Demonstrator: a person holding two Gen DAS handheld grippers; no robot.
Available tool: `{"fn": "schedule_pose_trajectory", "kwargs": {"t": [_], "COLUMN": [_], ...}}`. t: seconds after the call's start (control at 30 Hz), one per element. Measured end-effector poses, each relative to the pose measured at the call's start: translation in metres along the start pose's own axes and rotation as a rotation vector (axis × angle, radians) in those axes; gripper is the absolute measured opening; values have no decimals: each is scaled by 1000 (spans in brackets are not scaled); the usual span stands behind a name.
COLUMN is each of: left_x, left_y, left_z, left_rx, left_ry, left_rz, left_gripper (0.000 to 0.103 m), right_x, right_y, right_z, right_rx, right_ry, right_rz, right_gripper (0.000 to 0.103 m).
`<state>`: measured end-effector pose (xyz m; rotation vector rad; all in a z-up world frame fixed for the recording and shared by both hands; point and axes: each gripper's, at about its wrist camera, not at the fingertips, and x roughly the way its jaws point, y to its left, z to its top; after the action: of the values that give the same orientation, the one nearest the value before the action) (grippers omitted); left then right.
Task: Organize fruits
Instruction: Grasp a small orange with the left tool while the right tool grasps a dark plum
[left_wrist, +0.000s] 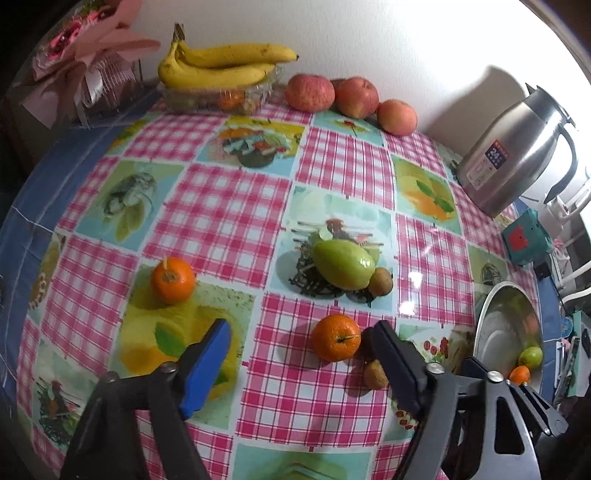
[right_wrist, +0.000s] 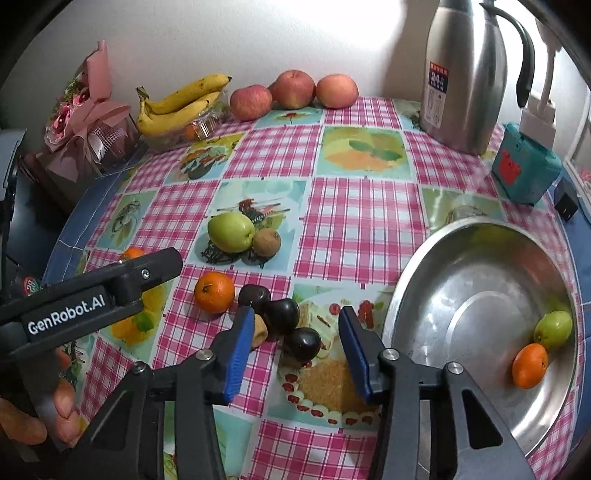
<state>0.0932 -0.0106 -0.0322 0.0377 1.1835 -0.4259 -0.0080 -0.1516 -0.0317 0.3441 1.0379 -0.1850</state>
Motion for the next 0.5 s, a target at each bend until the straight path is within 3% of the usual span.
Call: {"fn": "schedule_pose_trajectory", "kwargs": {"t": [0.23,0.5], "left_x": [14,28], "left_y": [-10,-15], "left_z": [-5,-8], "left_rx": [17,25], "left_ry": [29,41], "left_rz": [-17,-27], "left_gripper": [66,64], "right_x": [13,21], "right_y": [-7,-13], "right_z": [-4,-7], "right_rx": [40,74], "right_ry": [63,91], "right_rz": [28,46], "right_gripper": [40,40]}}
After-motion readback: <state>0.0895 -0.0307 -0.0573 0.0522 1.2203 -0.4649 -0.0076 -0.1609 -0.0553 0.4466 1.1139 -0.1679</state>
